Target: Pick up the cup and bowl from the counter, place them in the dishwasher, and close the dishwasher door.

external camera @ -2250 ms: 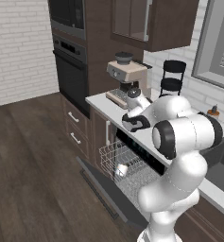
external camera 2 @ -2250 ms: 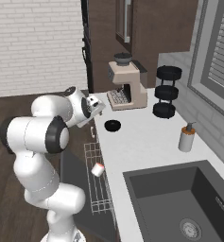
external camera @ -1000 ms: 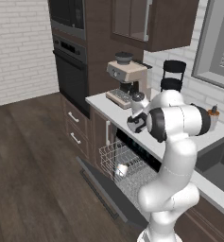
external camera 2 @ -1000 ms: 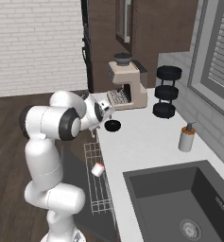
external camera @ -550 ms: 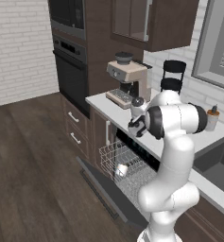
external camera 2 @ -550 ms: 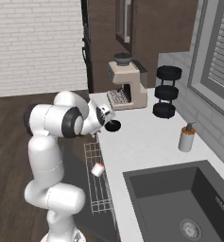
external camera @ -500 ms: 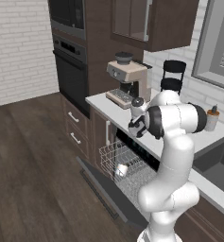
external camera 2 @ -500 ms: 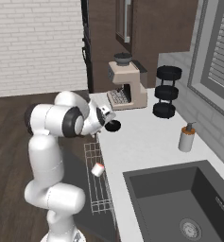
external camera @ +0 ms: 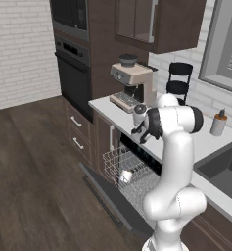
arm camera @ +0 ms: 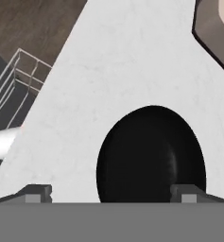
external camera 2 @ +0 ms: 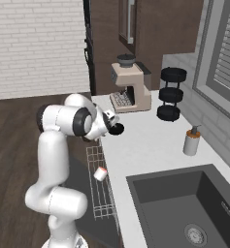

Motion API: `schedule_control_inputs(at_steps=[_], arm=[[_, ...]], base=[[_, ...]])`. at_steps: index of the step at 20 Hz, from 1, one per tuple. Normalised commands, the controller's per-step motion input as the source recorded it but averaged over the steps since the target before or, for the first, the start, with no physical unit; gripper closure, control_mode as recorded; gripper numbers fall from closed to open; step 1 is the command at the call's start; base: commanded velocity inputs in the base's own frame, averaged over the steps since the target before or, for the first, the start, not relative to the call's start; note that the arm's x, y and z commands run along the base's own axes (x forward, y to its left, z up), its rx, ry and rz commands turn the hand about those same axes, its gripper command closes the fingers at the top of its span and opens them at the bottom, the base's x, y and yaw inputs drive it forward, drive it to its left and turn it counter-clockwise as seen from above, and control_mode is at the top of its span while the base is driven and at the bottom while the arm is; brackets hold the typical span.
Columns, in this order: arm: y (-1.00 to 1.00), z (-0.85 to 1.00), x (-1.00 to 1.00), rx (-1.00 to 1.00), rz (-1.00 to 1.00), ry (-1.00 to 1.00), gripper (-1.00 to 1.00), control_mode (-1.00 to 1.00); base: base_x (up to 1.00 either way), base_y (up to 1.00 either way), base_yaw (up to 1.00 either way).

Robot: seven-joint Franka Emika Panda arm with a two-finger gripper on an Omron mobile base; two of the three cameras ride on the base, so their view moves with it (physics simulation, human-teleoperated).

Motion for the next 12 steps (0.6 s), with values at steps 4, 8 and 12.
schedule_control_inputs(at_steps=[4, 8, 12], arm=[[0.00, -0.29, 0.45, 0.00, 0.05, 0.03, -1.00, -1.00], [0.00, -0.31, 0.39, 0.00, 0.02, 0.04, 1.00, -1.00], [0.00, -0.31, 0.11, 0.00, 0.00, 0.06, 1.00, -1.00]], base=[[0.00, 0.00, 0.00], [0.00, 0.00, 0.00], [0.00, 0.00, 0.00]])
